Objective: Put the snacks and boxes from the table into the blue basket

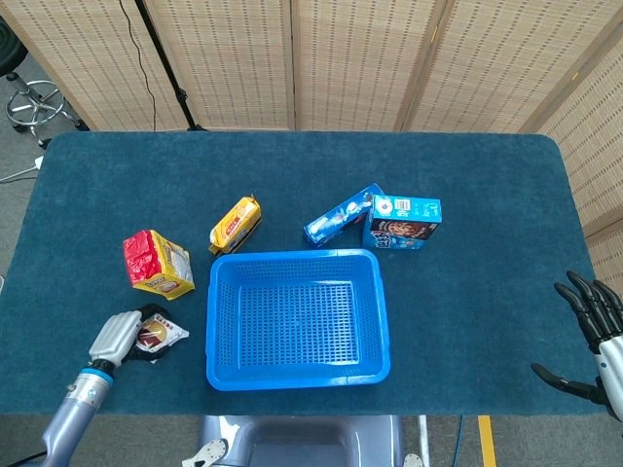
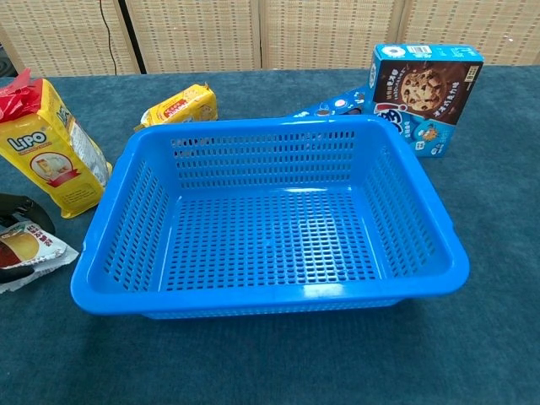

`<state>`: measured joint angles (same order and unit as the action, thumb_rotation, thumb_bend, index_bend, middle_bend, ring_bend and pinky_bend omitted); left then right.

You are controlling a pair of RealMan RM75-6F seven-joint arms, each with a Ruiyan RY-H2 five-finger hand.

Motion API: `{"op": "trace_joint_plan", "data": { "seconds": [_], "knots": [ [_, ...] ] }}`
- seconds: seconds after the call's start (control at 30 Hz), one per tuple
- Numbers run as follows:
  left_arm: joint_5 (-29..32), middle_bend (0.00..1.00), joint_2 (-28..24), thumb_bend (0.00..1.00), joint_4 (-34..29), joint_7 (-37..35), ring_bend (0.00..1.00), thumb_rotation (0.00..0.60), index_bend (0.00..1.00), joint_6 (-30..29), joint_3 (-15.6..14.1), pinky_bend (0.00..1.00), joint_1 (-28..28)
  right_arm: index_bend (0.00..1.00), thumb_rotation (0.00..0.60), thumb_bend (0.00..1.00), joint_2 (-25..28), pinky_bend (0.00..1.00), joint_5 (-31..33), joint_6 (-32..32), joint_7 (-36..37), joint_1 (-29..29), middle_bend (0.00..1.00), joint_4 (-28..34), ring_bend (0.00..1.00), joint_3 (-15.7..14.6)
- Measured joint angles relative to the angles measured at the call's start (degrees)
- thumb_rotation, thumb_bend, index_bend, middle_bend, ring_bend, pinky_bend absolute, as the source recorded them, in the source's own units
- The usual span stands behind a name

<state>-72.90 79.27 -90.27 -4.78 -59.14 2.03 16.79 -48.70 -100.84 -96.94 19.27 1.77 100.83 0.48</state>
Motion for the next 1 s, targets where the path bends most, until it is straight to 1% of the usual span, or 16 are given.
{"op": "trace_joint_plan", "data": {
  "seconds": [0.13, 0.23, 0.33, 0.43, 0.53, 0.6, 0.67, 0.77, 0.83, 0.9, 0.93, 1.0],
  "knots": [
    [-1.38, 0.32, -1.58, 0.32, -0.87, -1.9, 0.35, 0.6, 0.4, -0.98, -0.21, 0.54, -0.44, 0.0, 0.6, 0.0, 0.01, 0.0, -0.05, -0.1, -0.23, -0.09, 0.0, 0.19, 0.0, -0.03],
    [-3.88, 0.31, -3.67, 0.32, -2.14, -3.55, 0.34, 0.6, 0.4, -2.16, -0.88, 0.54, -0.95, 0.0, 0.6, 0.0, 0.01, 0.0, -0.13, -0.06, -0.37, -0.1, 0.0, 0.33, 0.0, -0.06],
    [-7.89, 0.31, -6.71, 0.32, -3.92, -5.75, 0.34, 0.6, 0.4, -4.62, -1.9, 0.54, -1.81, 0.0, 0.6, 0.0, -0.01, 0.0, -0.18, 0.15, -0.67, -0.03, 0.0, 0.46, 0.0, -0.1],
    [-13.04, 0.31, -9.68, 0.32, -5.82, -8.39, 0.34, 0.6, 0.39, -8.91, -2.97, 0.54, -2.94, 0.0, 0.6, 0.0, -0.06, 0.0, -0.24, 0.5, -0.99, 0.11, 0.0, 0.66, 0.0, -0.13],
    [-19.64, 0.31, -12.73, 0.32, -8.3, -10.85, 0.34, 0.6, 0.39, -15.16, -3.7, 0.54, -4.05, 0.0, 0.6, 0.0, -0.08, 0.0, -0.14, 0.69, -1.24, 0.2, 0.0, 0.81, 0.0, -0.1],
    [-23.95, 0.31, -14.85, 0.32, -11.01, -11.64, 0.34, 0.6, 0.4, -19.39, -3.77, 0.54, -4.43, 0.0, 0.6, 0.0, -0.08, 0.0, -0.02, 0.77, -1.28, 0.23, 0.0, 0.84, 0.0, -0.07],
    [-26.04, 0.31, -15.83, 0.32, -14.33, -10.54, 0.34, 0.6, 0.4, -21.52, -3.15, 0.54, -4.17, 0.0, 0.6, 0.0, -0.09, 0.0, 0.17, 0.9, -1.35, 0.27, 0.0, 0.86, 0.0, -0.03],
    [-25.21, 0.31, -15.77, 0.31, -17.99, -6.21, 0.34, 0.6, 0.39, -20.44, -1.59, 0.54, -2.93, 0.0, 0.6, 0.0, -0.09, 0.0, 0.31, 0.98, -1.44, 0.27, 0.0, 0.87, 0.0, 0.01],
    [-23.63, 0.31, -15.14, 0.31, -19.62, -2.67, 0.34, 0.6, 0.39, -18.5, -0.42, 0.54, -1.7, 0.0, 0.6, 0.0, -0.12, 0.0, 0.46, 1.04, -1.63, 0.26, 0.0, 0.87, 0.0, 0.03],
    [-20.77, 0.31, -13.66, 0.31, -20.91, 1.95, 0.33, 0.6, 0.39, -15.39, 1.16, 0.54, 0.26, 0.0, 0.6, 0.0, -0.17, 0.0, 0.45, 1.2, -1.83, 0.3, 0.0, 0.86, 0.0, 0.01],
    [-19.22, 0.29, -12.85, 0.3, -21.27, 3.95, 0.32, 0.6, 0.39, -13.99, 1.86, 0.53, 1.15, 0.0, 0.6, 0.0, -0.23, 0.0, 0.44, 1.35, -2.04, 0.34, 0.0, 0.85, 0.0, -0.01],
    [-15.22, 0.21, -10.33, 0.29, -21.57, 8.53, 0.24, 0.6, 0.37, -11.05, 3.58, 0.48, 3.48, 0.0, 0.6, 0.0, -0.35, 0.0, 0.4, 1.66, -2.41, 0.45, 0.0, 0.89, 0.0, -0.04]
  ]
}}
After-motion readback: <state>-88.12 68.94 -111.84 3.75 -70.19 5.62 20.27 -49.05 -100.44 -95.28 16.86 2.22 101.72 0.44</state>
